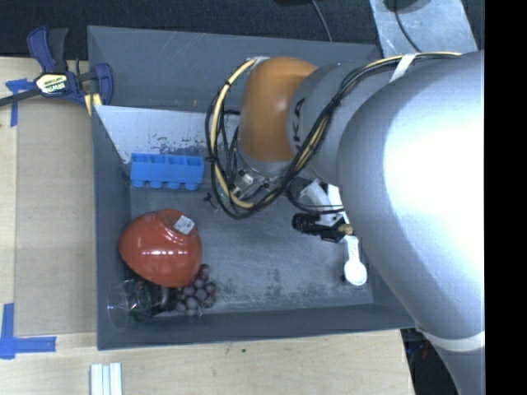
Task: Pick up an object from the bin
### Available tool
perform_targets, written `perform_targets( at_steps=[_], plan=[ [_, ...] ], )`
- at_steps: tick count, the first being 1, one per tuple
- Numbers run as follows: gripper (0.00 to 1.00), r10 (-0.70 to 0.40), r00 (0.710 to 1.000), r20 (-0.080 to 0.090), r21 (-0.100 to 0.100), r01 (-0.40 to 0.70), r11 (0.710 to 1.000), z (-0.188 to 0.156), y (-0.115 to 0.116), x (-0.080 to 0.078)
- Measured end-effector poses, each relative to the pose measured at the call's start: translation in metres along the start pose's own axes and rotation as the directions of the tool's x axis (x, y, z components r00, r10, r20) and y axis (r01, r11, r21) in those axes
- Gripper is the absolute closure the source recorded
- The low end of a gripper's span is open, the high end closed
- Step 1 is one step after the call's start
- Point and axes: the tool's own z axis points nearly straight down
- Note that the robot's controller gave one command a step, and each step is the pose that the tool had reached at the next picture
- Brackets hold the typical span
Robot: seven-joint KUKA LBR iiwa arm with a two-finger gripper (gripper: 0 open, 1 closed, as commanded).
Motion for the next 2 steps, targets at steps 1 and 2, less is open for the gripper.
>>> perform_targets(
  at_steps=[1,2],
  plan=[
    [1.00,-0.285,0.958,0.002,0.000,0.285,0.958,-0.017,-0.001,-0.011],
    [1.00,-0.230,0.973,0.001,0.001,0.230,0.973,-0.029,0.000,-0.009]
  ],
)
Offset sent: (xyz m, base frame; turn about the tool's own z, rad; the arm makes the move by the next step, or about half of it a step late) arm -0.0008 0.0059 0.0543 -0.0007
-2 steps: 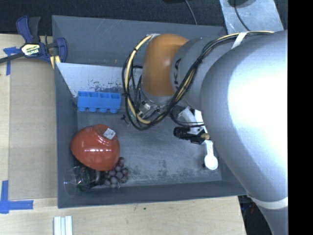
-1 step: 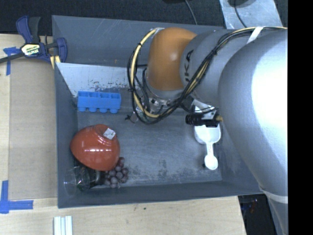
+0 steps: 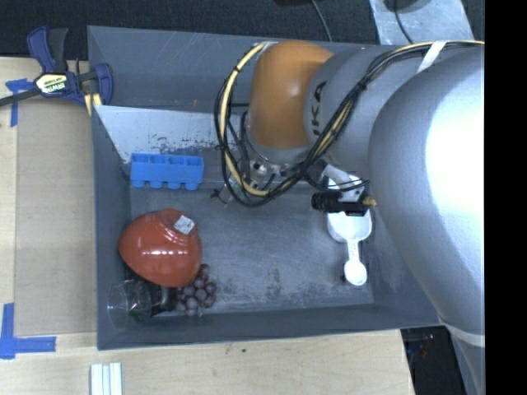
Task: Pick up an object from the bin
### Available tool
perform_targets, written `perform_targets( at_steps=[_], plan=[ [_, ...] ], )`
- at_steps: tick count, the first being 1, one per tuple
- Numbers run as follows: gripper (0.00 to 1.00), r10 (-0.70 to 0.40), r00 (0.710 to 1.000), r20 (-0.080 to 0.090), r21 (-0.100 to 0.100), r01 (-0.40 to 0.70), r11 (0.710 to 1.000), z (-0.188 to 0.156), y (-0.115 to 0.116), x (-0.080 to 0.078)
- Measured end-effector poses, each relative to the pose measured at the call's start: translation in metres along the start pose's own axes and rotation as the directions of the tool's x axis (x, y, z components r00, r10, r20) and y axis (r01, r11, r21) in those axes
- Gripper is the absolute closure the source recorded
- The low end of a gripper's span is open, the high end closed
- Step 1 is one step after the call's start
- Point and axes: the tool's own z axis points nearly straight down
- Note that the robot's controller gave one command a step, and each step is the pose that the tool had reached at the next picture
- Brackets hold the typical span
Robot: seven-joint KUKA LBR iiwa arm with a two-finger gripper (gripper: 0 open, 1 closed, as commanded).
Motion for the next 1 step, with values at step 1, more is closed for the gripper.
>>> perform_targets(
  at_steps=[1],
  plan=[
    [1.00,0.163,0.987,0.000,-0.004,-0.163,0.987,-0.0003,-0.0002,-0.0025]
  ],
)
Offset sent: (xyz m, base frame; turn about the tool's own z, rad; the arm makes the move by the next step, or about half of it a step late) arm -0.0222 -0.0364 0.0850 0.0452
